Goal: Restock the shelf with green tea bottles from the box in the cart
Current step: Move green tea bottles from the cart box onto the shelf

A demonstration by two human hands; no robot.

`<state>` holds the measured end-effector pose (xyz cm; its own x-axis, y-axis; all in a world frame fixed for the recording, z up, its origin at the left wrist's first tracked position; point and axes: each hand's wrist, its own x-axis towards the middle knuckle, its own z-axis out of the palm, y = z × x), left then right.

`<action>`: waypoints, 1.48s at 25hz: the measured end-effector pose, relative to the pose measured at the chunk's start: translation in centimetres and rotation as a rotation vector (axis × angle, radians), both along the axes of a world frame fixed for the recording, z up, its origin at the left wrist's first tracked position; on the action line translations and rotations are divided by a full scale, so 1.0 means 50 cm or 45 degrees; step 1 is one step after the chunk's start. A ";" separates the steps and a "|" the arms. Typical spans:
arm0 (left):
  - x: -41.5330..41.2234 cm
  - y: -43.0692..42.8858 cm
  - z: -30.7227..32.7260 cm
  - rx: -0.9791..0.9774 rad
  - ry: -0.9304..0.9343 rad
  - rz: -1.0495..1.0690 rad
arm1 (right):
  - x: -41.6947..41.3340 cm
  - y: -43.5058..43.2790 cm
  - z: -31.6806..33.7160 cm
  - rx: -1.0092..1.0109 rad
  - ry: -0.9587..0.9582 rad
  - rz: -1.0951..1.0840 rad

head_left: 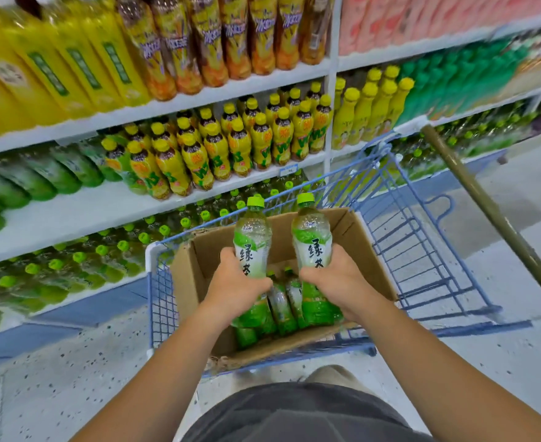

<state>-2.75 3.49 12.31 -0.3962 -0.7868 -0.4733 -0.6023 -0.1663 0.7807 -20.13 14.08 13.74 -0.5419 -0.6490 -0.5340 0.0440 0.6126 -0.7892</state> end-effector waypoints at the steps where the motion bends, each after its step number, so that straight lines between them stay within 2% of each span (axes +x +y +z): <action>1: 0.009 0.004 0.015 -0.029 0.010 0.027 | 0.008 -0.006 0.015 -0.025 0.015 0.026; 9: 0.140 0.079 0.117 -0.189 0.156 0.353 | 0.089 -0.026 0.091 -0.173 0.033 0.286; 13: 0.257 0.131 0.157 -0.250 0.061 0.517 | 0.184 -0.030 0.122 -0.239 0.043 0.413; 23: 0.532 0.125 0.232 -0.481 0.061 0.866 | 0.463 -0.124 0.188 -0.343 0.111 0.721; 28: 0.722 0.050 0.245 -0.574 0.067 0.938 | 0.633 -0.214 0.184 -0.306 0.165 0.743; 33: 0.909 -0.058 0.247 -0.607 0.115 0.914 | 0.801 -0.310 0.176 -0.313 0.142 0.634; 37: 0.998 -0.158 0.236 -0.598 0.152 0.849 | 0.892 -0.386 0.169 -0.301 0.141 0.541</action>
<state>47.13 -4.43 24.13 0.1972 -0.9802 -0.0204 -0.4014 -0.0997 0.9105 24.45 -5.21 22.20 -0.2486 -0.9211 -0.2995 -0.2626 0.3617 -0.8946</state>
